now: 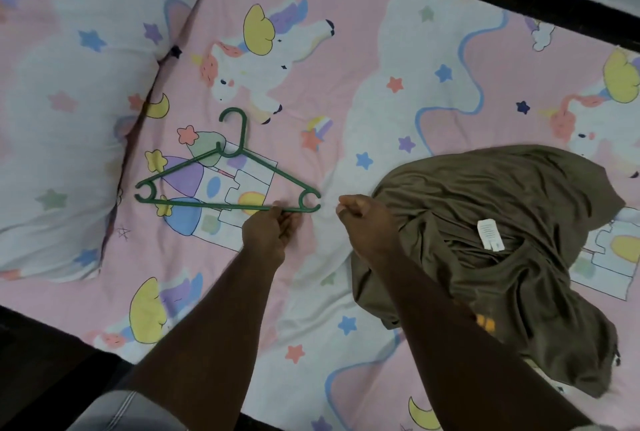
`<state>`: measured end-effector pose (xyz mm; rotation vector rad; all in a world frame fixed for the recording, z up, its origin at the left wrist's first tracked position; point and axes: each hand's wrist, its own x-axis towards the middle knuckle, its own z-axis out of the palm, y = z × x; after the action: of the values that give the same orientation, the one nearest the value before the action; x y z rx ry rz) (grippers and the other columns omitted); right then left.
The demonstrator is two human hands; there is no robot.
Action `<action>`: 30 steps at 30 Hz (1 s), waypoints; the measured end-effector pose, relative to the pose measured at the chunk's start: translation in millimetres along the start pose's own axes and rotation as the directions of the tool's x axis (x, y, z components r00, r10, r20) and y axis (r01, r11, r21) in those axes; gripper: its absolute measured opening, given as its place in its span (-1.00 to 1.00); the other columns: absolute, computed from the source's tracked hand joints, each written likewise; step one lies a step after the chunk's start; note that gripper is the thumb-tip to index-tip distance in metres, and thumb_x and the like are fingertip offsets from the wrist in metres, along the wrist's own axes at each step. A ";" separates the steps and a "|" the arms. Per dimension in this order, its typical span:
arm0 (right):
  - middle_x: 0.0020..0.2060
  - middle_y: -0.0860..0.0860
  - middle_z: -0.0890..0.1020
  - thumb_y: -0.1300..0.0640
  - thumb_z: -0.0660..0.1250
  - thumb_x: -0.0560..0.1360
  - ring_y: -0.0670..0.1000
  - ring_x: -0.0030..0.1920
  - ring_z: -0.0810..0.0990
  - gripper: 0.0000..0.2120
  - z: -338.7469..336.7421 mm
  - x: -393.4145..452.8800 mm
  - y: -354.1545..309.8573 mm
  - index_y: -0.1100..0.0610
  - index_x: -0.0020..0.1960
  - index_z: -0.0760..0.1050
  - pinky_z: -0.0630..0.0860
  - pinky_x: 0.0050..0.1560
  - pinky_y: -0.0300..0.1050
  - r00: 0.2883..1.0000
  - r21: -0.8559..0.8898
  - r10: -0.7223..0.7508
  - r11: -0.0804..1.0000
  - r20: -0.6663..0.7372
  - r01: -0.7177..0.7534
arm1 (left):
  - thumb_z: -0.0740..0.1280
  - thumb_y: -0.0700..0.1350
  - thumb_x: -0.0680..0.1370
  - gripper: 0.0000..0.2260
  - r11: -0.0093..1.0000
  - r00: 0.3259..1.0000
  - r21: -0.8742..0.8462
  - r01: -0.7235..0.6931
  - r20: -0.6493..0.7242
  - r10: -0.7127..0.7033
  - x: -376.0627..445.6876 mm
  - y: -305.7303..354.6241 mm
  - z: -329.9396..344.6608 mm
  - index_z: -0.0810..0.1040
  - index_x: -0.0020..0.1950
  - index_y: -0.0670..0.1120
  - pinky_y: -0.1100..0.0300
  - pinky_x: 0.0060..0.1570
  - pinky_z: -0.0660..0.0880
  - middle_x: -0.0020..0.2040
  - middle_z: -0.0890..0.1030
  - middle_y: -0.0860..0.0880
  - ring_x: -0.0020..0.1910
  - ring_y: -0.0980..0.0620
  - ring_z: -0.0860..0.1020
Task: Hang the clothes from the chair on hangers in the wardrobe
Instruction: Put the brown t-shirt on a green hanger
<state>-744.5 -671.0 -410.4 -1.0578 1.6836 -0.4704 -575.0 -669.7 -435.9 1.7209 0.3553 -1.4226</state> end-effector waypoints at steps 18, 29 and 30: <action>-0.33 0.00 0.66 0.35 0.27 0.60 0.03 -0.25 0.62 -0.79 -150.9 -7.6 47.4 0.15 -0.09 0.62 0.57 -0.33 -0.21 0.961 0.318 0.109 0.948 -0.254 -0.023 | 0.42 0.05 0.54 -0.77 0.196 0.706 0.733 -0.651 0.491 0.510 -82.6 -35.5 101.0 0.60 -0.12 -0.12 0.06 -0.05 0.50 -0.17 0.64 -0.06 -0.14 -0.09 0.60; -0.27 -0.04 0.71 0.22 0.36 0.55 0.04 -0.21 0.65 -0.75 -239.4 -49.9 138.8 -0.07 -0.18 0.69 0.52 -0.15 -0.04 0.936 0.303 0.141 0.952 -0.323 -0.038 | 0.24 -0.03 0.67 -0.79 -0.311 0.499 0.539 -0.783 0.842 0.205 -100.5 -68.7 171.1 0.54 0.18 -0.13 0.13 -0.07 0.31 0.05 0.65 -0.15 0.09 -0.20 0.57; -0.20 -0.04 0.72 0.17 0.38 0.54 0.01 -0.16 0.67 -0.82 -246.0 -53.0 143.4 -0.07 -0.11 0.71 0.54 -0.08 -0.05 0.926 0.264 0.142 0.963 -0.349 -0.048 | 0.24 -0.04 0.67 -0.79 -0.292 0.492 0.530 -0.796 0.848 0.200 -102.2 -74.2 171.7 0.54 0.15 -0.16 0.11 -0.07 0.32 0.04 0.63 -0.17 0.07 -0.22 0.56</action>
<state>-1023.9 -596.3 -393.4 -0.7265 1.9288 -0.8342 -771.2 -724.4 -373.0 1.8082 -2.1310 -1.1161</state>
